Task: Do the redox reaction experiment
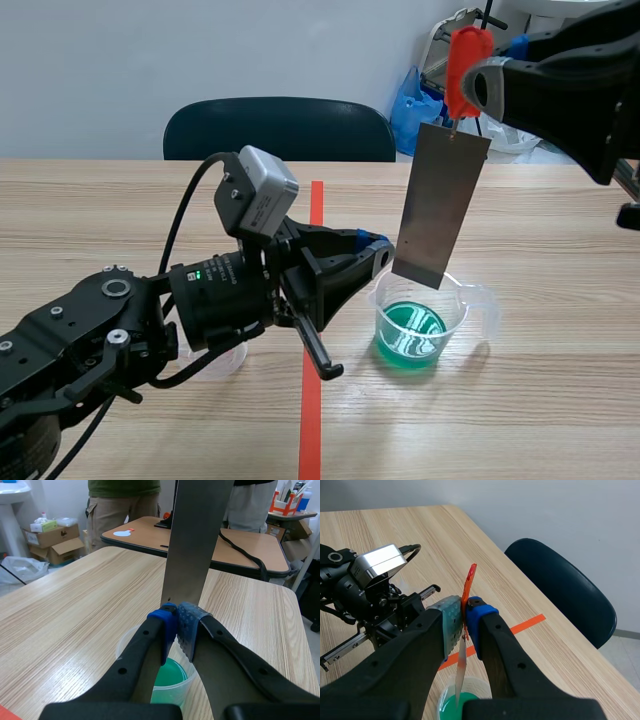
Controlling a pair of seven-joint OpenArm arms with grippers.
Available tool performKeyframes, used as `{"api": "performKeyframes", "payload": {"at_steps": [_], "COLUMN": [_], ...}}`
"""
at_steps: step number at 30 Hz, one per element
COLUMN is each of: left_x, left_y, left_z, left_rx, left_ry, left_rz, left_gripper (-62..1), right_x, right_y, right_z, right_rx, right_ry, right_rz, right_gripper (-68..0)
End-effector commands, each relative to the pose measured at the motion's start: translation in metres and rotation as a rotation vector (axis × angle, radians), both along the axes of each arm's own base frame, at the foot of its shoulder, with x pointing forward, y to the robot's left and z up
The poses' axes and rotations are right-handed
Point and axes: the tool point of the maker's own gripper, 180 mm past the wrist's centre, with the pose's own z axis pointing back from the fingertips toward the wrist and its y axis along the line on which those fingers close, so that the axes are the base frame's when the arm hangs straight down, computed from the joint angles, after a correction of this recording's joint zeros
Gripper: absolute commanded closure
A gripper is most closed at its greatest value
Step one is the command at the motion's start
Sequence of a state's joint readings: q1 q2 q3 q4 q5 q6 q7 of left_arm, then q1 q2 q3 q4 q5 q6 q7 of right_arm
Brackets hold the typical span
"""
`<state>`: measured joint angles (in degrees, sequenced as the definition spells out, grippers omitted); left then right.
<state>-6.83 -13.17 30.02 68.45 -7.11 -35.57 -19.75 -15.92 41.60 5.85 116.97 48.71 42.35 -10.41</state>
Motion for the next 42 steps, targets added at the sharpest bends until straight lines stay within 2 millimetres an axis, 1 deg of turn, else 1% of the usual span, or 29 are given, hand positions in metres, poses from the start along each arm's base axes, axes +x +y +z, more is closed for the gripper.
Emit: {"api": "performKeyframes", "payload": {"at_steps": [1,15,18,20,22,24,26,28,31,36,39,42], "left_x": [0.005,0.006,0.008,0.010,0.013,0.013,0.007,-0.004,-0.027,-0.076,-0.109,-0.144], "left_y": [0.000,0.000,0.006,0.018,0.039,0.067,0.097,0.129,0.174,0.241,0.273,0.295], "left_z": [0.016,0.017,0.014,0.009,0.002,-0.005,-0.011,-0.018,-0.024,-0.032,-0.029,-0.030], "left_rx": [-0.035,-0.035,-0.016,0.009,0.037,0.063,0.085,0.119,0.159,0.212,0.223,0.268], "left_ry": [-0.036,-0.039,-0.042,-0.045,-0.049,-0.050,-0.047,-0.035,-0.010,0.068,0.111,0.156], "left_rz": [0.008,0.008,0.019,0.035,0.072,0.110,0.145,0.179,0.229,0.334,0.406,0.452], "left_gripper": [-2.1,-2.1,-2.1,-2.1,-2.1,-2.1,-2.1,-2.1,-2.1,-2.1,-2.1,-2.1], "right_x": [-0.001,-0.001,-0.001,-0.001,-0.001,-0.001,-0.001,-0.001,-0.001,-0.001,-0.001,-0.001], "right_y": [0.000,0.000,0.000,0.000,0.000,0.000,0.000,0.000,0.000,0.000,0.000,0.000], "right_z": [0.009,0.010,0.010,0.010,0.010,0.010,0.010,0.010,0.010,0.010,0.010,0.010], "right_rx": [0.013,0.016,0.016,0.016,0.016,0.016,0.016,0.016,0.016,0.016,0.016,0.015], "right_ry": [-0.024,-0.026,-0.026,-0.026,-0.026,-0.026,-0.026,-0.026,-0.026,-0.026,-0.026,-0.026], "right_rz": [0.013,0.014,0.014,0.014,0.014,0.014,0.014,0.014,0.014,0.014,0.014,0.014], "right_gripper": [-0.6,-0.6,-0.6,-0.6,-0.6,-0.6,-0.6,-0.6,-0.6,-0.6,-0.6,-0.6]}}
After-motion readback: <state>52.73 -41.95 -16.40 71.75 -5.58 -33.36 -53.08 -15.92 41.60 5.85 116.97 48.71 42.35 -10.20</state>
